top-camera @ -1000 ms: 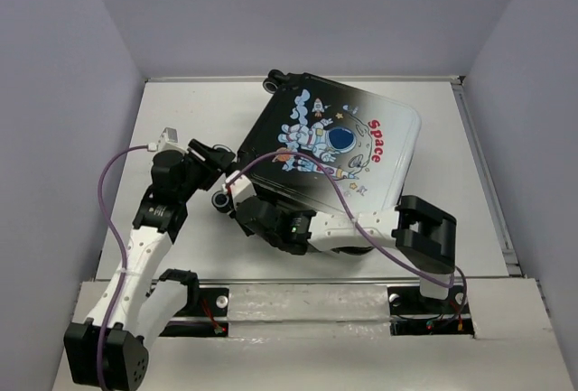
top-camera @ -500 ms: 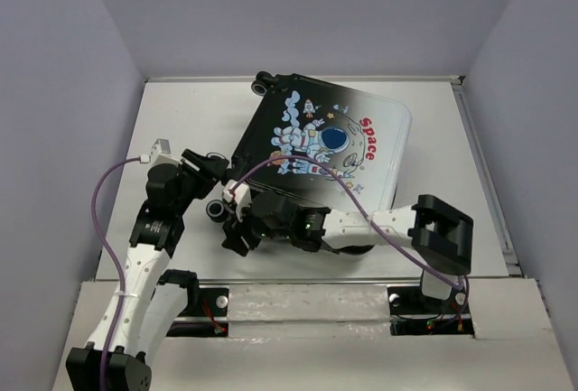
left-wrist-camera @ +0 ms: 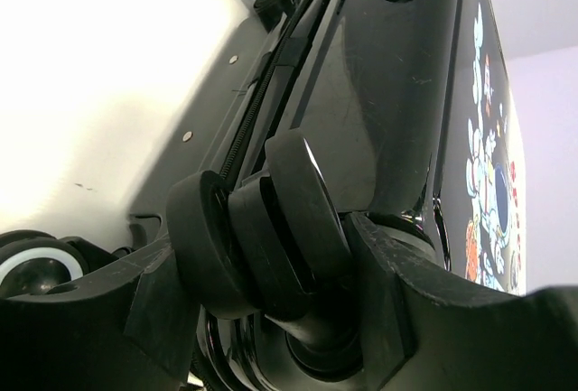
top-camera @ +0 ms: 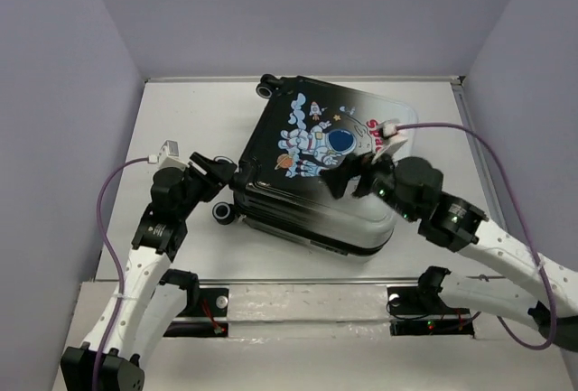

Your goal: Pack the luggage

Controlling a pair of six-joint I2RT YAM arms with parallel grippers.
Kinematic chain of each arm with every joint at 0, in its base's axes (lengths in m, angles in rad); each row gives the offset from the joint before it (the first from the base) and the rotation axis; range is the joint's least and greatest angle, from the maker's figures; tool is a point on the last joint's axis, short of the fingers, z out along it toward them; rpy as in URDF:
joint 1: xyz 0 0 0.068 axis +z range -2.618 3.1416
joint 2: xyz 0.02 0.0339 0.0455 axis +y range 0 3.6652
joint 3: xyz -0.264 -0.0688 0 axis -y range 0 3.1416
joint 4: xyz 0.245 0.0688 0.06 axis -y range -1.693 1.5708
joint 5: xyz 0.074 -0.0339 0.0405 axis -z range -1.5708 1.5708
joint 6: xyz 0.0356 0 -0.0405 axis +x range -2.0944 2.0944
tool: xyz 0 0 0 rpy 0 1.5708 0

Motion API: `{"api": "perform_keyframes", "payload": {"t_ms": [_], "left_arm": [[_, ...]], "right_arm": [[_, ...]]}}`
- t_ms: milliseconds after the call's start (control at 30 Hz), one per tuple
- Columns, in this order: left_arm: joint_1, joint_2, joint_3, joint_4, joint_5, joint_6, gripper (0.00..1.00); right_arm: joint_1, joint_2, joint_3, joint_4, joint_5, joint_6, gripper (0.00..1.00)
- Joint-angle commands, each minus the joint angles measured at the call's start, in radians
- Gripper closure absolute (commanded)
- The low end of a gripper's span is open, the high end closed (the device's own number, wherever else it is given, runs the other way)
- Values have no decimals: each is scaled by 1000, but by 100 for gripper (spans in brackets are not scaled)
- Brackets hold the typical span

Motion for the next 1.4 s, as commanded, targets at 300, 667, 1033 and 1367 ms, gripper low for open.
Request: {"api": "perform_keyframes", "payload": {"t_ms": [300, 667, 1033, 1367], "left_arm": [[-206, -59, -46, 39, 97, 275, 94], [-436, -125, -74, 69, 48, 244, 94], [-655, 34, -67, 235, -57, 190, 94], [-721, 252, 42, 351, -104, 183, 94]], "right_arm": [[-826, 14, -41, -183, 100, -60, 0], [-865, 506, 140, 136, -849, 31, 4], [-767, 1243, 1127, 148, -1144, 292, 2], [-754, 1259, 1423, 125, -1138, 304, 0]]}}
